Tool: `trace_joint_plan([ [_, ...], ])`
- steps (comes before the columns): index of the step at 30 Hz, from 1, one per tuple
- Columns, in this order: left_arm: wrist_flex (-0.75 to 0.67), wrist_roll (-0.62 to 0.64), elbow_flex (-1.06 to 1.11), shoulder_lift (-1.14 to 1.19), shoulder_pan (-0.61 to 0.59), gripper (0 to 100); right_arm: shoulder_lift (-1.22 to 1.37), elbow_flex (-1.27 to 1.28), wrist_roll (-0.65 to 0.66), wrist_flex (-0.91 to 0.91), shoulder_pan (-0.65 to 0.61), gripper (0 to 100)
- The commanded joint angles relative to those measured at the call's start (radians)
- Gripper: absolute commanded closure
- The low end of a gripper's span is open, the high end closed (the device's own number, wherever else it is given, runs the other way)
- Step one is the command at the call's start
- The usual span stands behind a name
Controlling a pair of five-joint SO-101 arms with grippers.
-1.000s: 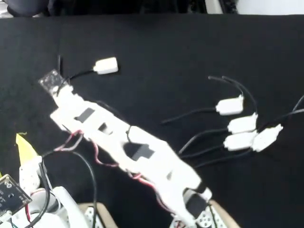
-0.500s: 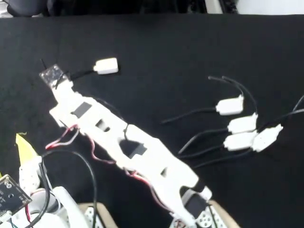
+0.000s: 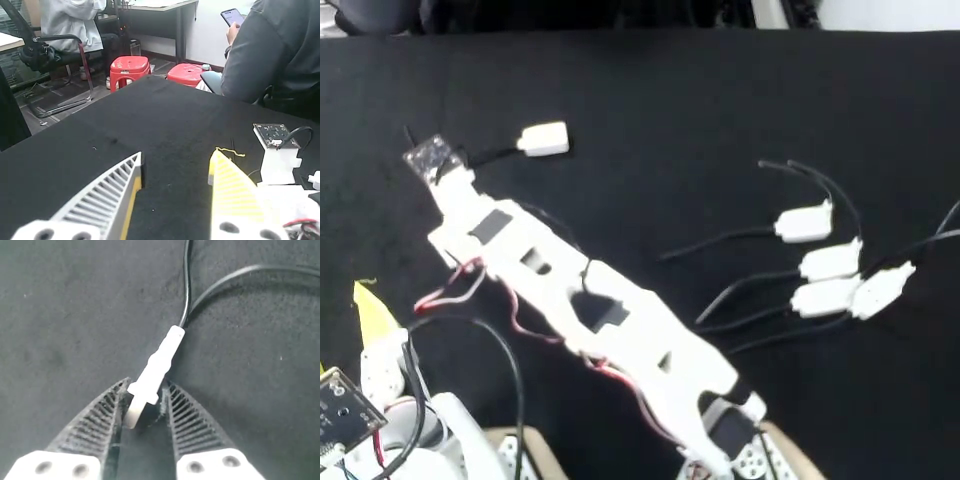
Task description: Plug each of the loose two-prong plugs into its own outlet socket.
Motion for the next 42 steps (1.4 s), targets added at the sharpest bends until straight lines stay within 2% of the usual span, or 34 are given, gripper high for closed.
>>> trace_joint_plan([
  [1, 0.005, 0.003, -0.025, 0.0, -0.005, 78, -0.088, -0.117, 0.037, 0.199, 0.054, 98.6],
  [10, 0.005, 0.003, -0.024, 0.0, -0.005, 78, -0.14, -0.338, 0.298, 0.902, 0.163, 98.6],
  [11, 0.005, 0.003, -0.018, 0.0, -0.005, 78, -0.143, -0.335, 0.328, 0.93, 0.186, 98.6],
  [16, -0.017, 0.002, 0.067, 0.0, -0.013, 78, -0.237, -0.099, 0.508, 0.922, 0.301, 98.5],
  [22, -0.077, -0.101, 0.243, 0.0, -0.005, 78, -0.532, 0.344, 0.574, 0.904, 0.313, 98.5],
  [30, -0.195, -0.129, 0.516, 0.0, -0.002, 78, -0.974, 0.986, 0.615, 0.698, 0.322, 98.5],
  [33, -0.212, -0.129, 0.581, 0.0, -0.002, 78, -1.101, 1.144, 0.621, 0.652, 0.353, 98.4],
  [36, -0.224, -0.124, 0.611, 0.0, -0.001, 78, -1.198, 1.247, 0.692, 0.669, 0.404, 98.4],
  [39, -0.273, -0.124, 0.688, 0.0, 0.056, 78, -1.256, 1.354, 0.75, 0.637, 0.428, 98.4],
  [42, -0.311, -0.129, 0.796, 0.0, 0.166, 78, -1.267, 1.446, 0.769, 0.537, 0.427, 96.9],
])
